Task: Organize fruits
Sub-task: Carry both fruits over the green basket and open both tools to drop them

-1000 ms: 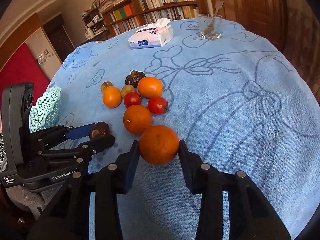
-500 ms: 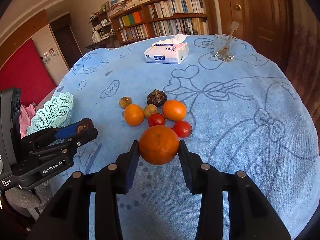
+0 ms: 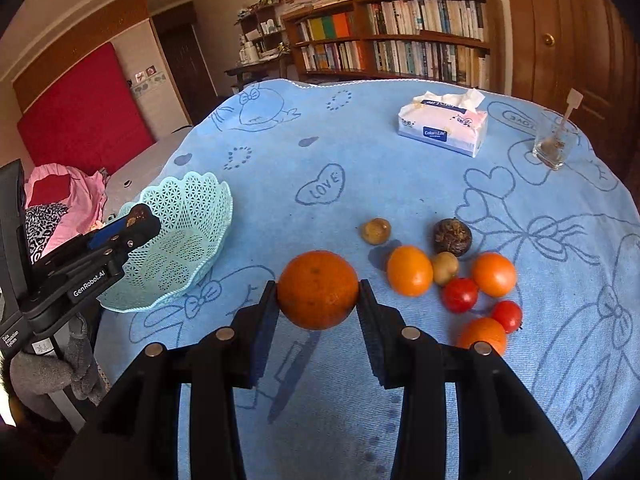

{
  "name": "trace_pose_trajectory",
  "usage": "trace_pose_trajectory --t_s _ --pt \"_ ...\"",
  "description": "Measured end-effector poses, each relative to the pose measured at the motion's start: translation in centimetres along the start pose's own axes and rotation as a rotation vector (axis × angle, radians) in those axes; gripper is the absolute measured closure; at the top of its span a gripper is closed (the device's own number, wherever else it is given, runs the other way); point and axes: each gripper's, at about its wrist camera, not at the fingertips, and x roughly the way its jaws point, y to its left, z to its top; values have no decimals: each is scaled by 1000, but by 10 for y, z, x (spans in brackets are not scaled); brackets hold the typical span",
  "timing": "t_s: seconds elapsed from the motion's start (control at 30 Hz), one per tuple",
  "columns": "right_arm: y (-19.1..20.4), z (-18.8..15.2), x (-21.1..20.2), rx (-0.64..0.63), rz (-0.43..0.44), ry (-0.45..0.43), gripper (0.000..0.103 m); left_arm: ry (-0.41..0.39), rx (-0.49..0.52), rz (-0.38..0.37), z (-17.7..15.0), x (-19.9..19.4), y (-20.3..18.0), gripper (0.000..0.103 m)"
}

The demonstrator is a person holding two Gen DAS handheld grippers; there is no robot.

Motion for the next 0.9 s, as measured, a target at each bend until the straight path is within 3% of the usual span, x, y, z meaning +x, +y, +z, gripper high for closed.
trace_pose_trajectory --t_s 0.13,0.2,0.23,0.27,0.3,0.57,0.9 --pt "26 7 13 -37 38 15 63 7 -30 38 -3 0 22 59" --pt "39 10 21 -54 59 23 63 8 -48 58 -3 0 30 54" --pt "44 11 24 -63 68 28 63 6 -58 63 -3 -1 35 48" --pt "49 13 28 -69 76 33 63 -3 -69 73 -2 -2 39 31" --pt "54 15 32 -73 86 39 63 -19 -80 87 -1 -4 43 23" --pt "85 23 51 -120 156 65 63 -64 -132 159 7 -12 70 18" --pt "107 23 60 -160 205 71 62 -46 -129 155 5 -6 69 9"
